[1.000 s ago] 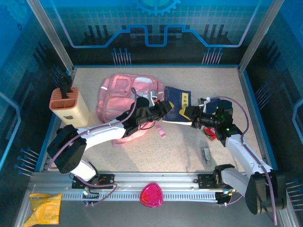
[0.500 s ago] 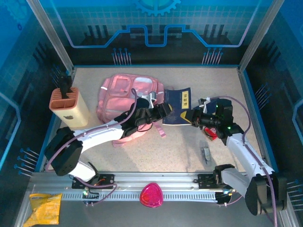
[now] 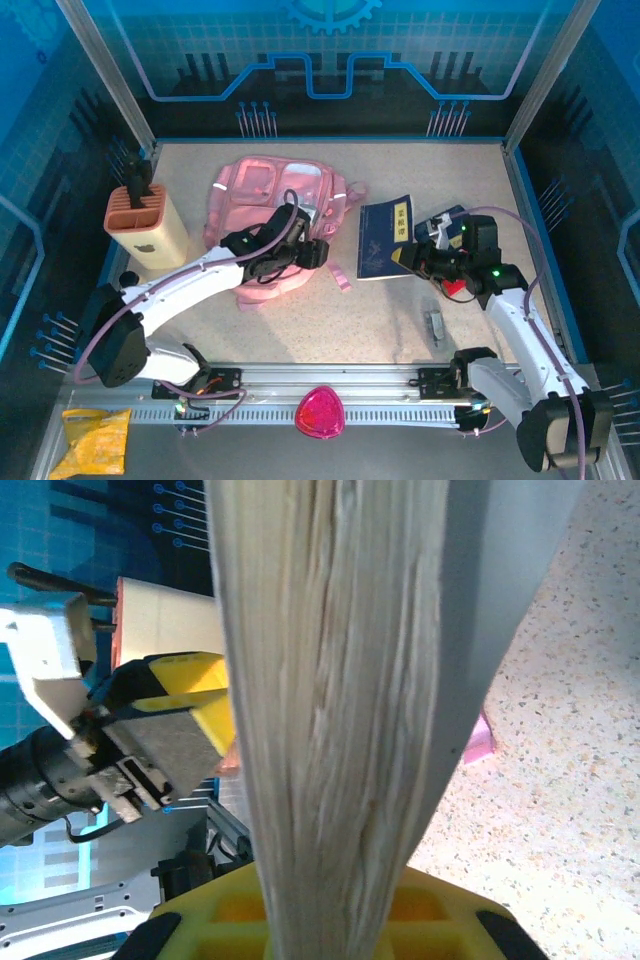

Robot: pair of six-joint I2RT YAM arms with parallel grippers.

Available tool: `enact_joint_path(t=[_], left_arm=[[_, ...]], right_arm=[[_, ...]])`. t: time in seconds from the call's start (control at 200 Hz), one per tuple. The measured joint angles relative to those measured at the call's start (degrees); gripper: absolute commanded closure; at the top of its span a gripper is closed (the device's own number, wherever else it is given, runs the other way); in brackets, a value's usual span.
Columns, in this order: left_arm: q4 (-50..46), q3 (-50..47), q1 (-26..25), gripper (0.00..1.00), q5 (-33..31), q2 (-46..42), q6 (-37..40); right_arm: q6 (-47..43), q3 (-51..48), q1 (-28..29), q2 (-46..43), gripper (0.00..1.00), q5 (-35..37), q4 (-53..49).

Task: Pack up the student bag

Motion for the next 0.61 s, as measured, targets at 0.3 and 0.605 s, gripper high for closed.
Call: enact_joint_path(t=[0.3,0.605], left_arm=[[-6.19,1.49,2.99,0.39,-2.49,8.76,8.90],[-7.67,1.49,6.23,0.61,-0.35,9.84,11.47]], right_arm=[[-1.16,0.00,-0.02,0.00,1.00,0.81,-1.29],[-1.70,0.00,-0.26,0.02,1.00,1.18,-2.16]])
